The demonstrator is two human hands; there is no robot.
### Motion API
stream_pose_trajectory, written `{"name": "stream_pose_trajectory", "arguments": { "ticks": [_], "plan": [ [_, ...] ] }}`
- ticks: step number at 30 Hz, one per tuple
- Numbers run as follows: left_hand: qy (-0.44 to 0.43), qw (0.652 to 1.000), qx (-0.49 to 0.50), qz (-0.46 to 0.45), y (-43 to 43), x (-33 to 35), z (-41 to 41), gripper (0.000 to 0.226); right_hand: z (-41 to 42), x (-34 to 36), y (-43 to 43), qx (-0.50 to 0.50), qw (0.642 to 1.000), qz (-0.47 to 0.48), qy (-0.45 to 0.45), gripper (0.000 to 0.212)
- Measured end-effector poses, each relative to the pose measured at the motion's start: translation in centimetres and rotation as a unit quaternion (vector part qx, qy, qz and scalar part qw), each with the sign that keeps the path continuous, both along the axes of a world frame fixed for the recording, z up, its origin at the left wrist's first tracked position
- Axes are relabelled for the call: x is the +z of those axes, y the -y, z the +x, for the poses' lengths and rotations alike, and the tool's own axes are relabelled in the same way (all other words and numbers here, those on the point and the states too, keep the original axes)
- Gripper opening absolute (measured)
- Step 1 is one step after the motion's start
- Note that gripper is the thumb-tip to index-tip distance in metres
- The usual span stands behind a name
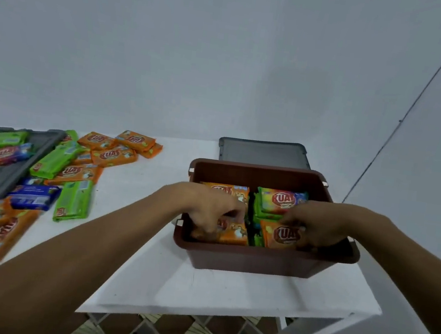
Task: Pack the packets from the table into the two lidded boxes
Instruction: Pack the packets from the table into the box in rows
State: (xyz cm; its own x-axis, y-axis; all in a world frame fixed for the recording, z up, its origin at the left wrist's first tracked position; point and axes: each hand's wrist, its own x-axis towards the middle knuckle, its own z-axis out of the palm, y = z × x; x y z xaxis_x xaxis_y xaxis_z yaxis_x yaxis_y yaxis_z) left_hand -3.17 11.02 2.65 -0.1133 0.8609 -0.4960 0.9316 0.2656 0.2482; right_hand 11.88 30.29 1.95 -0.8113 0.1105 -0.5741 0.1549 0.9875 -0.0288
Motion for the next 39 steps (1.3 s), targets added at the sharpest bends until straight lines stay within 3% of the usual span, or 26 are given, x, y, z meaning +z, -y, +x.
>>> {"name": "stream_pose_trajectory", "arguments": {
  "ticks": [4, 7, 11, 12, 14, 16, 20, 28, 39],
  "plan": [
    [0.045, 0.997, 0.046, 0.04, -0.1, -0.7, 0.0, 0.035, 0.1, 0.3, -0.4, 0.032, 0.998, -0.047, 0.018, 0.042],
    [0.048, 0.997, 0.055, 0.04, -0.1, -0.8, 0.1, 0.031, 0.1, 0.4, -0.9, 0.042, 0.996, -0.073, 0.016, 0.036],
    [0.091, 0.991, 0.073, 0.072, -0.6, -0.7, -0.1, 0.03, -0.4, 0.2, -1.7, 0.06, 0.992, -0.079, -0.077, 0.032],
    [0.081, 0.989, 0.072, 0.103, -0.8, -0.8, -0.3, 0.029, -0.7, -0.1, -2.1, 0.06, 0.988, -0.052, -0.13, 0.031],
    [-0.022, 0.986, 0.048, 0.161, -1.4, -1.2, -0.7, 0.032, -1.4, -0.7, -2.9, 0.07, 0.972, 0.03, -0.223, 0.03],
    [-0.128, 0.976, 0.029, 0.176, -2.1, -1.7, -1.2, 0.041, -2.1, -1.2, -3.1, 0.086, 0.963, 0.051, -0.251, 0.038],
    [-0.2, 0.969, 0.015, 0.142, -3.2, -2.6, -2.0, 0.056, -3.4, -1.5, -1.8, 0.125, 0.974, 0.081, -0.172, 0.057],
    [-0.184, 0.97, 0.027, 0.156, -3.1, -3.1, -2.7, 0.052, -4.4, -2.0, -0.5, 0.146, 0.962, 0.159, -0.165, 0.053],
    [-0.233, 0.96, 0.023, 0.155, -2.9, -2.8, -2.4, 0.055, -5.2, -1.7, 0.2, 0.178, 0.954, 0.199, -0.139, 0.043]
  ]
}}
